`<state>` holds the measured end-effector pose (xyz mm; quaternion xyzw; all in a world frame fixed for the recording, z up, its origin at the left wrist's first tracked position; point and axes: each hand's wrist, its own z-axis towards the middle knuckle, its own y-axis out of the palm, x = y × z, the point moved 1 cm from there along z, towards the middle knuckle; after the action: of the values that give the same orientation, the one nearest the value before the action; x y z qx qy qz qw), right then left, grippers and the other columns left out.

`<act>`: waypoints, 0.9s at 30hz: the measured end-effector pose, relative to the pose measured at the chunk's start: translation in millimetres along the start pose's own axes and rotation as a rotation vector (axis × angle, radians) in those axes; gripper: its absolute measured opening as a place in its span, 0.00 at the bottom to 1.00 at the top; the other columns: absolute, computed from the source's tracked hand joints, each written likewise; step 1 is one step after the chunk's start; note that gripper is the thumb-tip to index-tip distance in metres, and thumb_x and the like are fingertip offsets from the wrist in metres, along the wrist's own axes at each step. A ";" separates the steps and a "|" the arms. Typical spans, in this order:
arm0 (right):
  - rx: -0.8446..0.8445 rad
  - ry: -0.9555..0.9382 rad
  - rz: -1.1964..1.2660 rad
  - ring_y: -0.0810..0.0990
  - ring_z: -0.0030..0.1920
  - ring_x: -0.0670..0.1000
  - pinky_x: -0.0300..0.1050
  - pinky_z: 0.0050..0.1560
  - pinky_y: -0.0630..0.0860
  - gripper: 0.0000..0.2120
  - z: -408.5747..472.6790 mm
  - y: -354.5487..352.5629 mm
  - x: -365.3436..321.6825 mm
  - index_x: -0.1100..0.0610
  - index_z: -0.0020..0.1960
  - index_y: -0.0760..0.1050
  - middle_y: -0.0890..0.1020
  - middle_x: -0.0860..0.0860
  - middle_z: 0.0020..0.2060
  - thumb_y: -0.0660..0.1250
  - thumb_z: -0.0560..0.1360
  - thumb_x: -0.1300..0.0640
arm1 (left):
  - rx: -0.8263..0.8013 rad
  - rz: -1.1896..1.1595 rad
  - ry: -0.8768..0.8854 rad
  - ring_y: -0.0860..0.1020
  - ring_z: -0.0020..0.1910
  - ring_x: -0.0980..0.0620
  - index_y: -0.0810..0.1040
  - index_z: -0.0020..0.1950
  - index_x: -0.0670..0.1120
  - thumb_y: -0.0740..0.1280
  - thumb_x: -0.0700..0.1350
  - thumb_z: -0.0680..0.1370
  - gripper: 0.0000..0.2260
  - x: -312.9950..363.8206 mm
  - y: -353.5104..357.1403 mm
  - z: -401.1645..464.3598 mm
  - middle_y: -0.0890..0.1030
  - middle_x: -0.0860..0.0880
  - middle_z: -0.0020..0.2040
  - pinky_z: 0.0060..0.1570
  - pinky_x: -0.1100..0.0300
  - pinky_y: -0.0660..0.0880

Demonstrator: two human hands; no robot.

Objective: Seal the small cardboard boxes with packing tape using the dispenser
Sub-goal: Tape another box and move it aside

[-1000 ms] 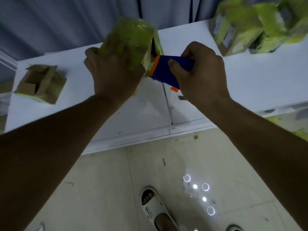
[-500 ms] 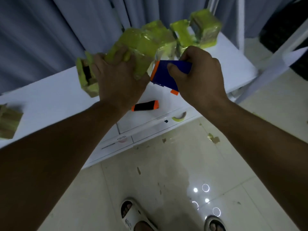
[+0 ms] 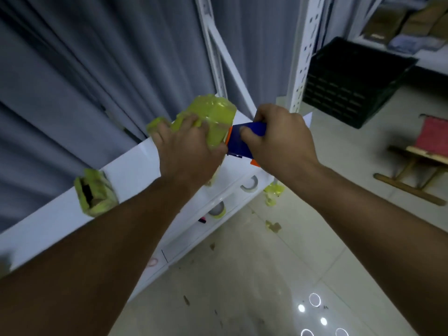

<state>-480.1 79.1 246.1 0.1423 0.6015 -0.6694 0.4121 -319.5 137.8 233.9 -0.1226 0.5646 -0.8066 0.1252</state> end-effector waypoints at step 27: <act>0.041 -0.215 -0.210 0.73 0.41 0.58 0.48 0.38 0.67 0.10 35.8 -418.6 -287.0 0.51 0.40 0.66 0.70 0.50 0.38 0.67 0.71 0.50 | -0.141 0.033 -0.019 0.79 0.43 0.42 0.80 0.41 0.51 0.61 0.69 0.71 0.23 136.5 -508.0 94.8 0.80 0.48 0.42 0.51 0.48 0.79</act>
<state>-593.9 128.9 739.5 0.0145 0.5517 -0.7324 0.3988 -447.7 176.1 751.3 -0.1295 0.6207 -0.7615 0.1348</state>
